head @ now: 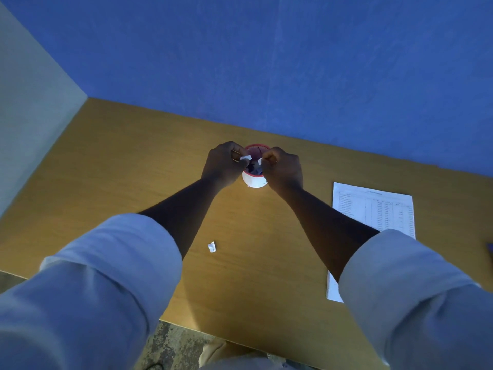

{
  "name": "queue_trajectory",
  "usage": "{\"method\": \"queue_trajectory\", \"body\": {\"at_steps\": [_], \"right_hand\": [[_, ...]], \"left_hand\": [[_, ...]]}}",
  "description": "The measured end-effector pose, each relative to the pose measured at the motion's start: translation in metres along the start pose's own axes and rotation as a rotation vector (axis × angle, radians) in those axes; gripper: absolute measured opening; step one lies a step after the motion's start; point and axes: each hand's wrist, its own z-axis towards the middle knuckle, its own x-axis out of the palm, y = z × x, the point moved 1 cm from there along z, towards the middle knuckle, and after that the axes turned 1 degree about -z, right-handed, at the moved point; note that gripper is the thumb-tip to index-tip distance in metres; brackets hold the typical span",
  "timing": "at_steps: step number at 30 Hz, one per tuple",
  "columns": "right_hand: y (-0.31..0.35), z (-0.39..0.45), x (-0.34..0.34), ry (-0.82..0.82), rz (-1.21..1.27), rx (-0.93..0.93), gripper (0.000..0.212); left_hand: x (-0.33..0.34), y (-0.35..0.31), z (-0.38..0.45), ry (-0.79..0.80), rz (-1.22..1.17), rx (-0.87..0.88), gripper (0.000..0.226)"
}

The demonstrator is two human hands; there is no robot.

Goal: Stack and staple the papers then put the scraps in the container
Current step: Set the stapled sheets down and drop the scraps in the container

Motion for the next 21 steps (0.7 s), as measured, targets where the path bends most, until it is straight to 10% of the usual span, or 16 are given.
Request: {"method": "queue_trajectory", "body": {"at_steps": [21], "right_hand": [[0.013, -0.035, 0.015, 0.011, 0.015, -0.436, 0.014]], "left_hand": [[-0.007, 0.044, -0.029, -0.191, -0.037, -0.044, 0.016]]}}
